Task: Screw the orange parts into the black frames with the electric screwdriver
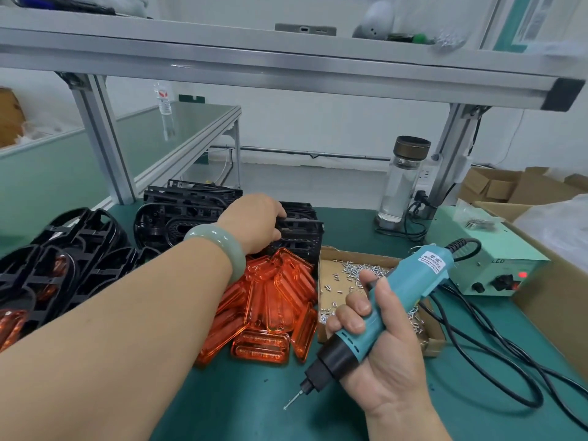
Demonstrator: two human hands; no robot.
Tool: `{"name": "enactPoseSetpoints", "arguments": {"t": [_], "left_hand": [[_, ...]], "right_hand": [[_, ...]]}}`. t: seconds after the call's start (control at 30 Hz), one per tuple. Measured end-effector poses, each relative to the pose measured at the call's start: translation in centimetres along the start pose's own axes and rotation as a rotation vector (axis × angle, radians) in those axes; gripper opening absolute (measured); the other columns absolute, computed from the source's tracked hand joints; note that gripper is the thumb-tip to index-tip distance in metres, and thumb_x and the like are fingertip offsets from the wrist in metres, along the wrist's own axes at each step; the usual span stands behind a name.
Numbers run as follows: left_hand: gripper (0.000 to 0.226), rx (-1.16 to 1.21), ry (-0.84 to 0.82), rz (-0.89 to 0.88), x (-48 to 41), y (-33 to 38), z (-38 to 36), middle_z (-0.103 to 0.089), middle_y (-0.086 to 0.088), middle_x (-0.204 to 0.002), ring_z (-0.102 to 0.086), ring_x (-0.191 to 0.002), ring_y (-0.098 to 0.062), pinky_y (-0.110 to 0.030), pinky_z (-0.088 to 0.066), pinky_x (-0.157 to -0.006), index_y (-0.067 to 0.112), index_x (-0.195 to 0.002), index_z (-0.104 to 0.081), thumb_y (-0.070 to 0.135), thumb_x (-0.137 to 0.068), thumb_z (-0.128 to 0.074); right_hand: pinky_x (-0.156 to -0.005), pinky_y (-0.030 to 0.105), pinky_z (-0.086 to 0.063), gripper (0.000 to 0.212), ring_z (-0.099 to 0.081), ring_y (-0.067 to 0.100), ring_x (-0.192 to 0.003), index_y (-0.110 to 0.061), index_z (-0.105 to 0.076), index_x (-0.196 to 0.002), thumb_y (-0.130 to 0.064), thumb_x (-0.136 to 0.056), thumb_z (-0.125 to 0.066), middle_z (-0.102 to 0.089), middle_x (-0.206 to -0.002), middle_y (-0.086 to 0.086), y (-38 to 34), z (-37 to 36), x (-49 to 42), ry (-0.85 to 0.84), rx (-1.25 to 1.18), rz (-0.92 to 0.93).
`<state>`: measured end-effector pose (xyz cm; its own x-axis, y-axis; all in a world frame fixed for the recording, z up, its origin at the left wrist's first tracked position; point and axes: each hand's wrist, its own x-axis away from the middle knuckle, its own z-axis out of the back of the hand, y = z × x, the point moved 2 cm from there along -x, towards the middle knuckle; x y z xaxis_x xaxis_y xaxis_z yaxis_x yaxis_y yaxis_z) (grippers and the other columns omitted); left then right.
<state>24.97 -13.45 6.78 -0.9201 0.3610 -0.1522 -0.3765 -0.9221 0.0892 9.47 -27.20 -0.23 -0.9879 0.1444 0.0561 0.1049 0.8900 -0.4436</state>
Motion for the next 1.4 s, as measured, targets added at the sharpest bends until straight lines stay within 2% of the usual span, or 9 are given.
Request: {"name": "enactPoseSetpoints", "arguments": {"t": [0.27,0.53,0.67,0.83,1.0,1.13,1.23,1.33,1.4], "left_hand": [[0.033,-0.15,0.043,0.01,1.6,0.4,2.0,-0.048,-0.007,-0.12,-0.046,-0.115,-0.028,-0.038,-0.042,-0.094,0.033,-0.123,-0.061,0.037,-0.09,-0.06],[0.026,-0.218,0.395,0.099,3.0,-0.4,3.6,-0.061,-0.005,-0.086,-0.058,-0.083,-0.03,-0.033,-0.036,-0.06,0.025,-0.108,-0.062,0.041,-0.097,-0.045],[0.027,-0.017,0.47,0.213,4.0,-1.6,3.5,-0.067,-0.01,-0.085,-0.062,-0.082,-0.035,-0.034,-0.039,-0.061,0.022,-0.107,-0.062,0.04,-0.096,-0.046],[0.017,0.602,0.456,0.27,6.2,-2.4,3.0,-0.07,-0.006,-0.077,-0.069,-0.073,-0.025,-0.041,-0.055,-0.08,0.025,-0.094,-0.066,0.014,-0.085,-0.058],[0.038,1.052,0.351,0.378,9.0,-2.7,1.7,-0.072,-0.007,-0.075,-0.071,-0.068,-0.019,-0.034,-0.06,-0.069,0.028,-0.079,-0.067,-0.007,-0.075,-0.053],[0.009,1.05,0.406,0.441,10.4,-2.9,-0.1,-0.069,0.006,-0.068,-0.064,-0.063,-0.009,-0.019,-0.049,-0.056,0.025,-0.072,-0.069,0.02,-0.078,-0.071],[0.02,0.968,0.403,0.488,11.1,-3.0,-1.0,-0.067,-0.003,-0.081,-0.061,-0.065,-0.013,-0.02,-0.047,-0.057,0.028,-0.083,-0.062,0.016,-0.076,-0.076],[0.041,1.055,0.289,0.486,11.4,-3.1,-0.6,-0.069,-0.004,-0.091,-0.068,-0.079,-0.019,-0.035,-0.056,-0.073,0.021,-0.115,-0.053,0.013,-0.08,-0.073],[0.043,1.107,0.238,0.431,11.6,-3.0,0.0,-0.071,0.004,-0.081,-0.07,-0.069,-0.008,-0.022,-0.056,-0.06,0.018,-0.12,-0.051,0.009,-0.083,-0.07]], "right_hand": [[-0.045,0.023,-0.047,0.025,-0.042,0.007,-0.039,-0.018,-0.059,-0.095,-0.028,-0.073,-0.064,-0.042,-0.056,-0.005,-0.2,0.2,-0.1,-0.009,-0.002,-0.001],[-0.045,0.023,-0.046,0.024,-0.041,0.006,-0.039,-0.019,-0.058,-0.096,-0.029,-0.075,-0.063,-0.042,-0.057,-0.006,-0.1,0.3,-0.3,0.013,-0.004,0.007],[-0.045,0.024,-0.047,0.022,-0.042,0.006,-0.039,-0.019,-0.058,-0.097,-0.029,-0.078,-0.062,-0.042,-0.057,-0.006,-0.3,0.6,-0.3,0.026,-0.009,0.024],[-0.045,0.023,-0.047,0.023,-0.042,0.006,-0.04,-0.019,-0.058,-0.095,-0.03,-0.075,-0.063,-0.042,-0.058,-0.007,-0.5,0.6,-0.4,0.03,-0.017,0.035],[-0.046,0.02,-0.046,0.02,-0.041,0.005,-0.039,-0.021,-0.058,-0.093,-0.032,-0.078,-0.061,-0.042,-0.057,-0.008,-0.8,0.6,-0.3,0.044,0.001,0.056],[-0.046,0.02,-0.046,0.018,-0.041,0.005,-0.039,-0.02,-0.057,-0.092,-0.032,-0.079,-0.06,-0.042,-0.057,-0.008,-0.9,0.6,-0.2,0.047,-0.004,0.068],[-0.046,0.02,-0.045,0.017,-0.041,0.005,-0.039,-0.02,-0.057,-0.092,-0.032,-0.081,-0.059,-0.042,-0.057,-0.008,-1.1,0.7,-0.1,0.042,0.006,0.07],[-0.046,0.02,-0.045,0.015,-0.04,0.005,-0.04,-0.02,-0.056,-0.091,-0.032,-0.084,-0.057,-0.041,-0.057,-0.008,-1.5,0.9,-0.1,0.018,-0.001,0.076],[-0.047,0.02,-0.045,0.014,-0.04,0.004,-0.04,-0.021,-0.057,-0.091,-0.034,-0.084,-0.056,-0.04,-0.058,-0.009,-1.8,1.0,0.0,0.001,-0.011,0.075]]}}
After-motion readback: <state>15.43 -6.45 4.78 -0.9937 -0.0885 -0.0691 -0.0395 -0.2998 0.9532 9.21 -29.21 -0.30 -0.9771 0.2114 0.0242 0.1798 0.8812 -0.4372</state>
